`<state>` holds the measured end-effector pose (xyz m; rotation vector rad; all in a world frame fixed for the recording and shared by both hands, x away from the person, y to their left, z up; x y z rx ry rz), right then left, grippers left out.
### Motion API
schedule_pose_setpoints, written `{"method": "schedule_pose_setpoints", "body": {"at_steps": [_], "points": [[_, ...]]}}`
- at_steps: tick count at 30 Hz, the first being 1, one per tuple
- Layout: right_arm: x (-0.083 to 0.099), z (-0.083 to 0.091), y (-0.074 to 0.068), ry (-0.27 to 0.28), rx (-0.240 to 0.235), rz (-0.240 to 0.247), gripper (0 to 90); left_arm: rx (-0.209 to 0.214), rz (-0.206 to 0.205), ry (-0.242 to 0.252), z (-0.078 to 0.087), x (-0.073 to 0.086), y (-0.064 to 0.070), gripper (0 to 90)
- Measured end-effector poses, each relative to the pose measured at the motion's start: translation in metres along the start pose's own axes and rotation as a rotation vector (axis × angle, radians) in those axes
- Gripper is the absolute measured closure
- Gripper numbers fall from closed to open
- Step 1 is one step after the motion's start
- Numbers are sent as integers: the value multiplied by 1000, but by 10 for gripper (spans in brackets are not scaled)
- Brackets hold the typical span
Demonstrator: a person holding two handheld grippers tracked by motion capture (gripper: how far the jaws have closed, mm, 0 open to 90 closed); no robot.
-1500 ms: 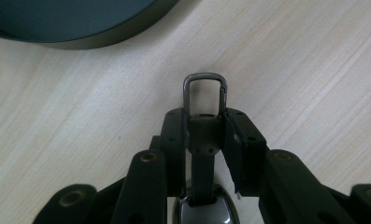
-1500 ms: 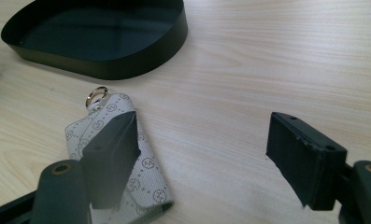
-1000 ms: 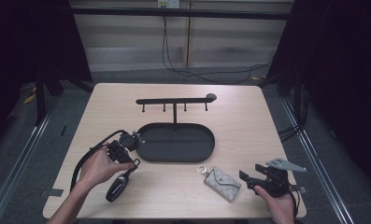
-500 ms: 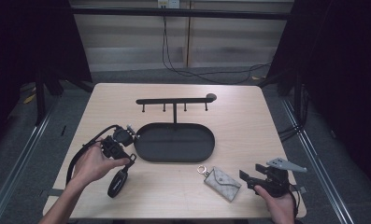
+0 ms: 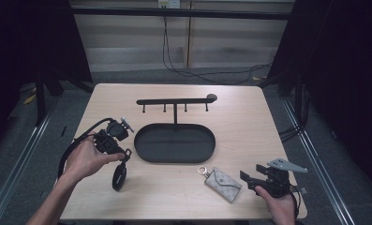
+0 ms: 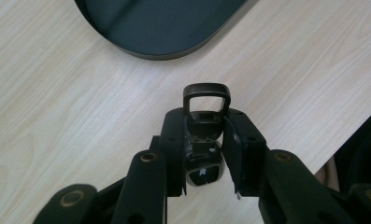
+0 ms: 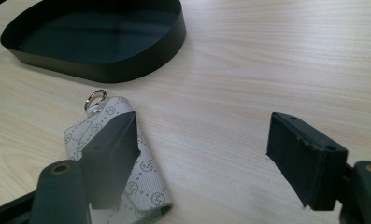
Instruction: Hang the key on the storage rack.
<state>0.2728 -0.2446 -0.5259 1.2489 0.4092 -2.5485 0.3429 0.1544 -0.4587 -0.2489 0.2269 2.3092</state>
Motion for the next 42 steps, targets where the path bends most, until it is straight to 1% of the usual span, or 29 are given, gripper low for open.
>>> {"method": "schedule_pose_setpoints", "body": {"at_steps": [2, 5, 7, 8, 9, 10, 11, 13, 14, 15, 16, 18, 20, 21, 22, 24, 25, 27, 28, 30, 31, 32, 33, 35, 36, 38, 39, 40, 42], "points": [[0, 0, -1, -2, -4, 3, 249, -6, 3, 2, 1, 1, -1, 705], [0, 0, -2, -2, -5, 6, 249, -2, 5, 10, 4, 1, -1, 705], [0, -1, -1, -3, -4, 6, 249, -11, 13, 23, 9, 1, -4, 705], [0, -1, -1, -3, -4, 6, 249, -11, 13, 23, 9, 1, -4, 705], [0, 0, -1, -1, -5, 6, 248, -1, 13, 21, 12, 1, -4, 705], [0, 0, -1, -1, -5, 6, 248, -6, 20, 27, 14, 0, -4, 705], [0, 0, -1, 0, -4, 6, 249, -7, 17, 17, 15, 0, -5, 705], [0, 0, -1, 0, -3, 6, 249, -15, 20, 18, 18, -1, -6, 705], [0, 0, -2, -1, -3, 6, 249, -10, 17, 10, 20, 0, -6, 705], [0, 0, -2, -2, -4, 7, 249, -9, 21, 19, 21, -2, -7, 705], [0, 0, -2, -2, -5, 9, 249, -6, 17, 9, 23, -1, -8, 705], [0, 0, -2, -2, -5, 9, 248, -3, 21, 8, 25, -2, -9, 705], [0, 0, -2, -2, -5, 9, 248, -5, 19, 7, 26, -3, -10, 706], [0, -1, -2, -2, -2, 7, 248, 5, 19, 0, 28, -4, -10, 706], [0, -1, -2, -2, -2, 7, 248, 5, 19, 0, 28, -4, -10, 706], [0, -1, -2, -2, -4, 8, 248, -2, 24, 6, 30, -6, -11, 706], [0, -1, -2, -5, -2, 9, 249, -4, 22, -5, 32, -7, -11, 706], [0, -1, -2, -5, -1, 9, 249, -4, 25, -4, 33, -8, -10, 706], [0, -1, -2, -4, -4, 8, 248, -15, 22, -6, 35, -10, -11, 706], [0, -1, -2, -3, -3, 8, 247, -19, 20, -7, 36, -10, -12, 706], [0, -1, -2, -3, -4, 8, 246, -21, 11, -13, 37, -11, -12, 706], [0, -1, -2, -3, -4, 7, 246, -35, 17, -1, 38, -12, -13, 706], [0, -1, -2, -4, -4, 7, 247, -36, 14, -8, 40, -12, -14, 706], [0, -1, -2, -3, -4, 7, 246, -34, 16, -3, 42, -14, -15, 706], [0, -1, -2, -4, -3, 6, 246, -37, 23, -4, 44, -15, -17, 706], [0, -1, -2, -3, -4, 10, 246, -16, 49, -4, 46, -18, -21, 705], [0, -1, -2, -3, -4, 10, 246, -16, 49, -4, 46, -18, -21, 706], [0, -1, -2, -5, -4, 9, 246, -15, 60, -11, 44, -20, -22, 705], [0, -1, -2, -6, -7, 9, 246, -12, 60, -19, 43, -22, -23, 706]]}}
Point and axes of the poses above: each handheld gripper's, and its own axes: z roughly backward along the jaws, x roughly out of its underside, y roughly to its right, the point moved 10 cm from there along -z, roughly forward along the jaws, and after that the axes turned 5 degrees about z, right-handed, at the moved point
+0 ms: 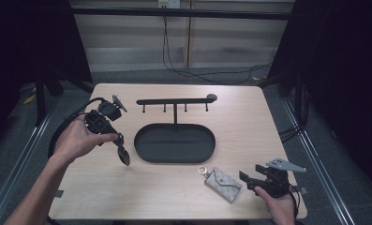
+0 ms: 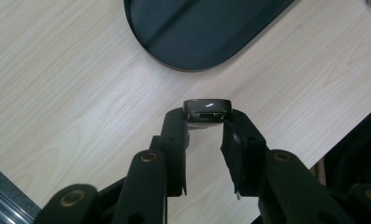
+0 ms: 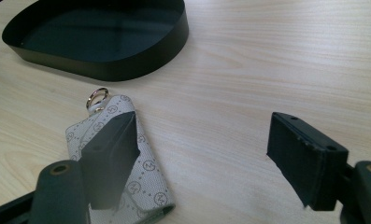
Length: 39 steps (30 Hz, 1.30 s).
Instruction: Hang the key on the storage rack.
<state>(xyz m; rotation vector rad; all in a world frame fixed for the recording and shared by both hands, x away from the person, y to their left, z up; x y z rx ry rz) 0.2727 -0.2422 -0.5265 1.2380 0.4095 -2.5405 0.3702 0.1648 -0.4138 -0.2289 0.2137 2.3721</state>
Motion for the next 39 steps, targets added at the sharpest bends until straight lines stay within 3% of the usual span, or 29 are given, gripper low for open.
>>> {"method": "schedule_pose_setpoints", "body": {"at_steps": [14, 17, 24, 39], "points": [[0, 2, 0, 6, 0, -3, 207, 2, -1, -1, 14, -18, 1, 706], [0, 2, 0, 7, 1, -5, 199, 3, -18, -9, 16, -20, 1, 706], [0, 1, 1, 1, -4, -4, 171, -13, 0, -11, 16, -30, 2, 706], [0, 1, 1, -2, 0, 2, 162, -10, -50, -41, 17, -54, 15, 706]]}}
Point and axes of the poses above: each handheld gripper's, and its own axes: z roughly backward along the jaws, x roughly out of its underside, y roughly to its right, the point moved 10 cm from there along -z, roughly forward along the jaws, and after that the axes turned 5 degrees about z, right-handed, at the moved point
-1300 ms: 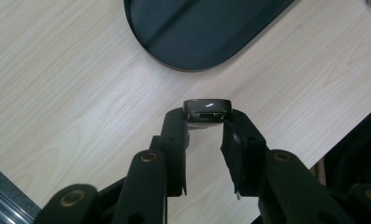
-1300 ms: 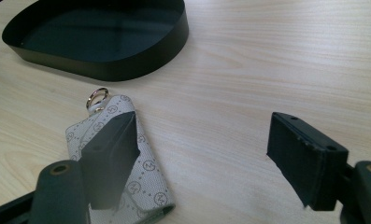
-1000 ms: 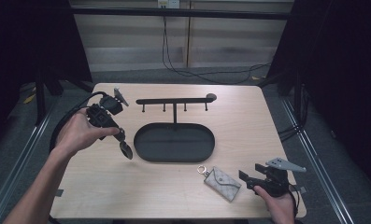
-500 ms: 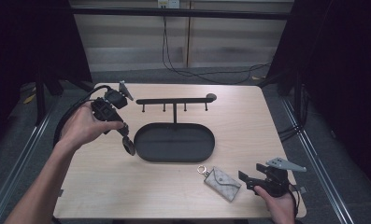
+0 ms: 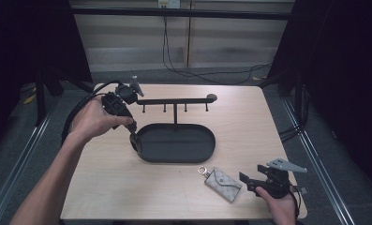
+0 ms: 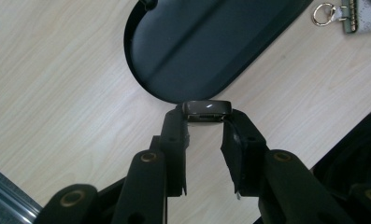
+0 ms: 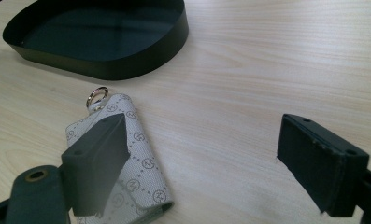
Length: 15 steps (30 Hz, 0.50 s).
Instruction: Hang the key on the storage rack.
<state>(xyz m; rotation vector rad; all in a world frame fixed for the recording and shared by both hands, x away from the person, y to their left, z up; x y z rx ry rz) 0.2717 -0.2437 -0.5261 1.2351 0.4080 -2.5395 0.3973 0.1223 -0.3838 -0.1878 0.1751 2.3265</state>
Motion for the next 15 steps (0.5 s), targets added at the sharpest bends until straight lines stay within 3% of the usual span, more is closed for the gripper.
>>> {"method": "schedule_pose_setpoints", "body": {"at_steps": [15], "points": [[0, -1, -3, -9, 1, 23, 160, -7, 34, -47, -15, -24, -2, 706]]}}
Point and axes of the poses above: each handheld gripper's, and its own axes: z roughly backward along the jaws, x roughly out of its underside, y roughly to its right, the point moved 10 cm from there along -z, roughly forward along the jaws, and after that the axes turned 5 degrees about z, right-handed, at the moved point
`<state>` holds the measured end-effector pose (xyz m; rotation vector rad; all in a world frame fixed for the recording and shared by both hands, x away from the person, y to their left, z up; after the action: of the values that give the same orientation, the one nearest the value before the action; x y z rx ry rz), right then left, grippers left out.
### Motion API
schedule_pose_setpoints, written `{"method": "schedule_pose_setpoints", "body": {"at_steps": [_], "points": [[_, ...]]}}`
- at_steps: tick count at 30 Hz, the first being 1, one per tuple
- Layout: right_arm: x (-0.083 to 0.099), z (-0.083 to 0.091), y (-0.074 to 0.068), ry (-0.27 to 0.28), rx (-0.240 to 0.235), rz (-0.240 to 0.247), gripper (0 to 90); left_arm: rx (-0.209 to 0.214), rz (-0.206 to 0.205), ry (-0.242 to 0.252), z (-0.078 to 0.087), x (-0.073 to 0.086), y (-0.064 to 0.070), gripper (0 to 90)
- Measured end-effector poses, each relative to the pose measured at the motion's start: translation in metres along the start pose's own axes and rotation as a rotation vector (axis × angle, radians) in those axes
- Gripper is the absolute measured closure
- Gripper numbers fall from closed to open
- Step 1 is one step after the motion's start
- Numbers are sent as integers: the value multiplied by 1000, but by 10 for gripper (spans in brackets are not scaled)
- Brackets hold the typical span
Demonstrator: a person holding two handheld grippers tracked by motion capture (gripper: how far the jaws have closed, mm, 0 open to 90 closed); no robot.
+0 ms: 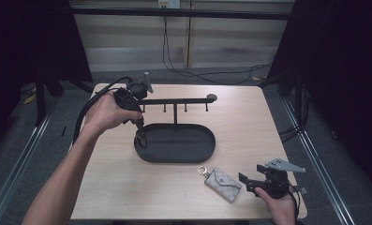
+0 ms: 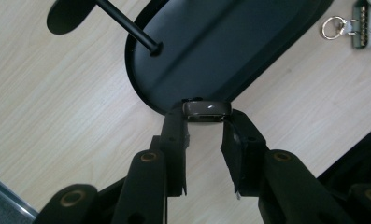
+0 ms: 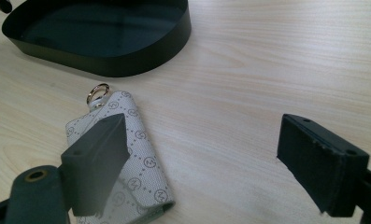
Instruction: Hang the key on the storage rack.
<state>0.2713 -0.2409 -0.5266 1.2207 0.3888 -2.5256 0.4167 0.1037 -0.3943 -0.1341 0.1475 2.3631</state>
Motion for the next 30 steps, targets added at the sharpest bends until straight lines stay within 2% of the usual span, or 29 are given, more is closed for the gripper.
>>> {"method": "schedule_pose_setpoints", "body": {"at_steps": [2, 3, 5, 8, 9, 18, 22, 28, 29, 30], "points": [[0, -1, -1, -2, -8, -1, 159, 0, 7, 3, -2, -3, -2, 706], [0, 0, -1, -2, -7, -1, 159, -14, 31, 1, -4, -5, -4, 706], [0, 0, -1, -2, -8, -1, 158, -16, 30, 1, -6, -7, -5, 706], [0, -1, -1, -3, -11, 0, 158, -31, 53, 7, -6, -10, -10, 706], [0, -1, -1, -4, -12, 0, 159, -25, 65, 7, -7, -11, -12, 706], [1, -1, -1, -3, -23, -8, 159, -17, 75, -8, -9, -19, -13, 706], [1, -1, -2, -4, -26, -8, 159, -39, 92, -13, -10, -22, -16, 706], [1, -1, -3, -6, -31, -6, 159, -29, 120, -20, -12, -26, -21, 706], [1, -1, -3, -6, -32, -5, 159, -8, 135, -19, -13, -27, -21, 705], [1, -1, -3, -7, -32, -6, 159, -15, 138, -11, -14, -29, -23, 705]]}}
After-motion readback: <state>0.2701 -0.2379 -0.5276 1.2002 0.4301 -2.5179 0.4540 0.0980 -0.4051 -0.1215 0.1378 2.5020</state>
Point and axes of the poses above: each handheld gripper's, and its own axes: z roughly backward along the jaws, x roughly out of its underside, y roughly to its right, the point moved 10 cm from there along -z, roughly forward along the jaws, and after that the axes turned 5 degrees about z, right-handed, at the moved point
